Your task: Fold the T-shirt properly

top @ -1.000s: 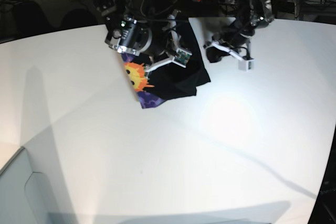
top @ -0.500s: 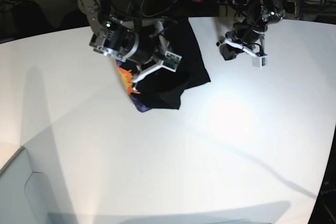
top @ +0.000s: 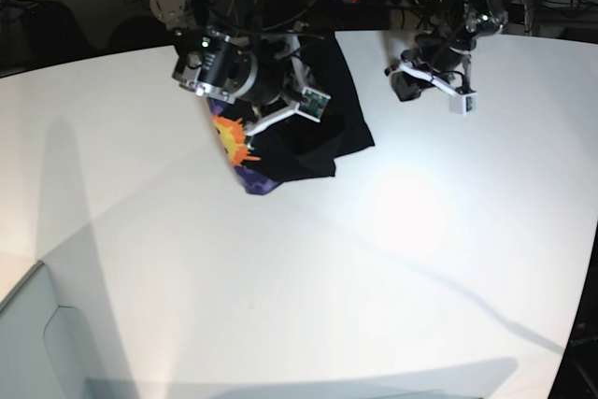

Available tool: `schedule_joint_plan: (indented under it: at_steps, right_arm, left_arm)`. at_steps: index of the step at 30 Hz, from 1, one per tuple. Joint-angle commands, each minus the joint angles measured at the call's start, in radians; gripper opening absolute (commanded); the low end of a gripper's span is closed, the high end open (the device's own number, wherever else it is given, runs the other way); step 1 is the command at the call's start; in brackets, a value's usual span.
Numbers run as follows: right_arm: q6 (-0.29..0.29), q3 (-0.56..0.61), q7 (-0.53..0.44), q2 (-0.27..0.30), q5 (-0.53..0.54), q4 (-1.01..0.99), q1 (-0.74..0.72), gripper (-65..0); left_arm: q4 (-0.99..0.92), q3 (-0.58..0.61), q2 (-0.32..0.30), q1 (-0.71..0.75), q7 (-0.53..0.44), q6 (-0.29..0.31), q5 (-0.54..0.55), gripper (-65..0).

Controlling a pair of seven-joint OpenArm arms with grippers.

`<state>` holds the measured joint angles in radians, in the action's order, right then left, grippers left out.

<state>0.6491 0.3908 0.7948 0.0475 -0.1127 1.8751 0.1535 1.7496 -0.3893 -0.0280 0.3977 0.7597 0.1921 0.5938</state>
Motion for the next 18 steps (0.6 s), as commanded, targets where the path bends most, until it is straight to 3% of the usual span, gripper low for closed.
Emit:
schedule_joint_plan:
  at_steps: [1, 6, 9, 11, 18]
  right_arm:
    - [-0.001, 0.015, -0.024, -0.004, 0.018, 0.017, -0.015, -59.1]
    - [-0.001, 0.055, -0.022, 0.01, 0.02, 0.016, -0.036, -38.1]
    - [-0.001, 0.053, -0.024, 0.004, 0.021, 0.024, -0.035, -29.2]
    - [-0.001, 0.047, -0.024, 0.002, 0.023, 0.027, -0.035, -26.4]
    - [-0.002, -0.076, -0.024, 0.004, 0.025, 0.14, -0.015, -26.4]
  left_arm:
    - [0.036, -0.001, -0.005, 0.005, -0.015, 0.01, 0.016, -65.0]
    - [0.106, -0.001, -0.006, 0.017, -0.015, 0.01, 0.012, -65.0]
    - [0.134, -0.024, -0.006, 0.028, -0.015, 0.01, 0.015, -65.0]
    - [0.143, -0.07, -0.003, 0.036, -0.015, 0.01, 0.016, -65.0]
    - [0.171, -0.302, 0.009, 0.07, 0.079, 0.02, 0.03, -65.0]
